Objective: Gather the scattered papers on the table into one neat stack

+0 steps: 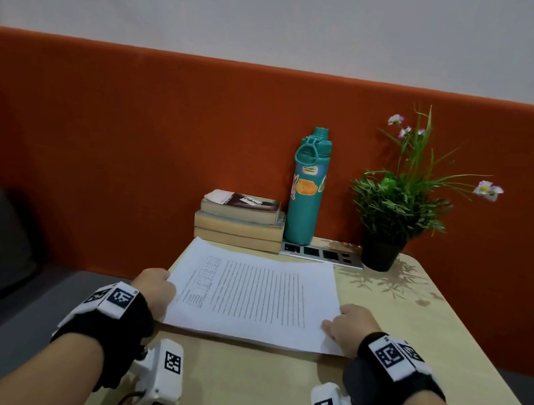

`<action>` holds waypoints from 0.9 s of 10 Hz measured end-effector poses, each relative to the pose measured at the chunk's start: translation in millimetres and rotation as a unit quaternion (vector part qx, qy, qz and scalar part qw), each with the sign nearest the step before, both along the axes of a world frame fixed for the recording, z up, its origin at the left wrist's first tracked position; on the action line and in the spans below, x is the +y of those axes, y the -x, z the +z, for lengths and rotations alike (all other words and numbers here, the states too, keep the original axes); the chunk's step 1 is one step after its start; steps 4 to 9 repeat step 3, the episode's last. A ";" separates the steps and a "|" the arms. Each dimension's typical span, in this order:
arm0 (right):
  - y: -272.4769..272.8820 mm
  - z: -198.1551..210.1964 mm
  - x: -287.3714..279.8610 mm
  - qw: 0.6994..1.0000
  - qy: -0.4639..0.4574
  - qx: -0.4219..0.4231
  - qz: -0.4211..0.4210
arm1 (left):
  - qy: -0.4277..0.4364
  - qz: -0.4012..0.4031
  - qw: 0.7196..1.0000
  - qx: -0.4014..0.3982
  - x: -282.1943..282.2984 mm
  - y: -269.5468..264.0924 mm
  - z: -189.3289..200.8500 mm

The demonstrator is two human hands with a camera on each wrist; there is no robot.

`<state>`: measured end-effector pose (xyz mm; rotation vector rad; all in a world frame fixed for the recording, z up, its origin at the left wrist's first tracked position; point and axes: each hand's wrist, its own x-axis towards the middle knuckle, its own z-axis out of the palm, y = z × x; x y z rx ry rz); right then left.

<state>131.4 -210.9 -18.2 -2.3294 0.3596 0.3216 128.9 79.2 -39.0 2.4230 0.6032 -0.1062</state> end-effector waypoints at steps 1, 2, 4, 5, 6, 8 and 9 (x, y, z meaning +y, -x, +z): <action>3.6 4.2 5.1 0.971 0.215 0.014 0.107 | -0.036 -0.021 0.999 0.031 -6.3 -1.1 2.4; -5.9 8.3 4.2 0.972 0.201 0.025 0.119 | -0.089 -0.067 0.993 0.043 -8.4 2.4 1.5; 5.0 15.8 5.6 0.989 0.122 0.050 0.070 | 0.033 0.041 0.999 0.000 -8.9 6.2 11.3; 5.0 15.8 5.6 0.989 0.122 0.050 0.070 | 0.033 0.041 0.999 0.000 -8.9 6.2 11.3; 5.0 15.8 5.6 0.989 0.122 0.050 0.070 | 0.033 0.041 0.999 0.000 -8.9 6.2 11.3; 5.0 15.8 5.6 0.989 0.122 0.050 0.070 | 0.033 0.041 0.999 0.000 -8.9 6.2 11.3; 5.0 15.8 5.6 0.989 0.122 0.050 0.070 | 0.033 0.041 0.999 0.000 -8.9 6.2 11.3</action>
